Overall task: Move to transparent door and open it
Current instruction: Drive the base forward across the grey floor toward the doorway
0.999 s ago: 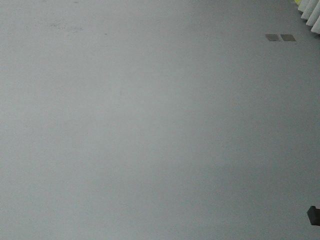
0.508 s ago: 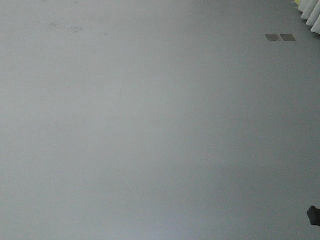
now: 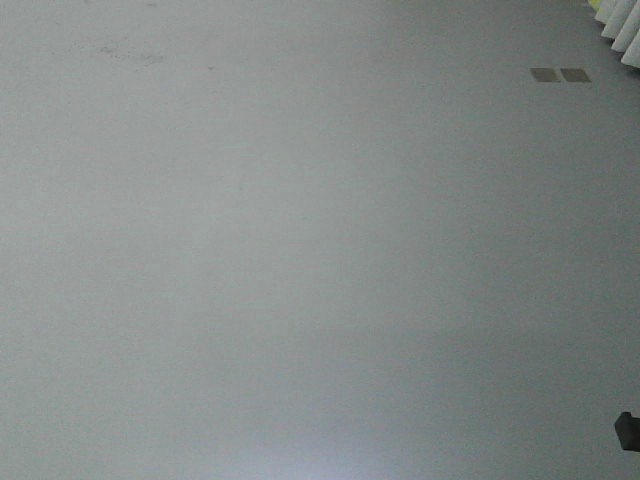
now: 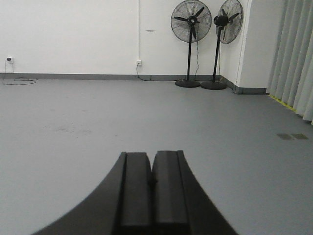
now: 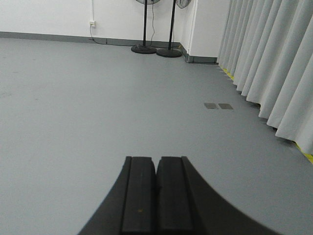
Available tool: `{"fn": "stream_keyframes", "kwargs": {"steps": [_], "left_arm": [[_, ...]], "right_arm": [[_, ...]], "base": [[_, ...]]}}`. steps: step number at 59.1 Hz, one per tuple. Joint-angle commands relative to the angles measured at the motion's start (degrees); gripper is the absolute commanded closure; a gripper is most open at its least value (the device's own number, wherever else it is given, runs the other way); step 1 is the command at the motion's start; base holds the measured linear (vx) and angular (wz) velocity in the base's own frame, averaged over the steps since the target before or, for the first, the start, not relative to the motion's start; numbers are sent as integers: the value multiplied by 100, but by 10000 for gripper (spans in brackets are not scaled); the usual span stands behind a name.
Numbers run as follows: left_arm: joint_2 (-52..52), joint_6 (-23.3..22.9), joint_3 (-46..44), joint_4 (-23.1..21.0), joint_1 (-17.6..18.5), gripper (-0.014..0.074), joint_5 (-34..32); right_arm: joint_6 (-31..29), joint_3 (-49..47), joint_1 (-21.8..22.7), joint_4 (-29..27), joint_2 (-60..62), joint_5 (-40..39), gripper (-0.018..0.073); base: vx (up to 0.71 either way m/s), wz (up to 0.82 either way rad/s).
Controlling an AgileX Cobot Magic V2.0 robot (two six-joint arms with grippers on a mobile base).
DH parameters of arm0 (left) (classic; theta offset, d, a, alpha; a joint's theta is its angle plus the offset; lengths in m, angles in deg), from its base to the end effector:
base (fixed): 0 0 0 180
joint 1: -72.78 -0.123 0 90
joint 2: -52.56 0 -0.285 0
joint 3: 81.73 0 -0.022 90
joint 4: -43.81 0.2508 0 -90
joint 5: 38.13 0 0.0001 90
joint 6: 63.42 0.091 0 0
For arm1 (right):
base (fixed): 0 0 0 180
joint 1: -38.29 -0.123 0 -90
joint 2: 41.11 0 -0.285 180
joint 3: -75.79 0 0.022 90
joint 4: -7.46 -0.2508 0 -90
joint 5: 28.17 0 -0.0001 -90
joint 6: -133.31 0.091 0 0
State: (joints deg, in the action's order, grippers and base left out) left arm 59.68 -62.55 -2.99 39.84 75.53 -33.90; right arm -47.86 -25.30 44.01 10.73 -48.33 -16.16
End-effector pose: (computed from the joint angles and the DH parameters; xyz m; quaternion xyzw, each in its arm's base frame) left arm 0.0567 -0.0032 0.1981 -0.0003 0.7076 -0.0378 0.7056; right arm 0.0557 -0.0067 0.1847 0.0128 0.7553 -0.0621 0.6523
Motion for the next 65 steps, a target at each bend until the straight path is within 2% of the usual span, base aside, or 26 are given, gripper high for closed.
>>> {"fn": "stream_keyframes", "kwargs": {"steps": [1, 33, 65], "left_arm": [[-64, -42, 173, -58, 28, 602, -478], [-64, -42, 173, -58, 28, 602, -473], [-64, -42, 173, -58, 28, 602, -473]], "right_arm": [[-14, 83, -13, 20, 83, -476, 567], [-14, 83, -13, 20, 83, -476, 567], [-14, 83, -8, 21, 83, -476, 567]], "base": [[1, 0], [6, -3], [19, -7]]}}
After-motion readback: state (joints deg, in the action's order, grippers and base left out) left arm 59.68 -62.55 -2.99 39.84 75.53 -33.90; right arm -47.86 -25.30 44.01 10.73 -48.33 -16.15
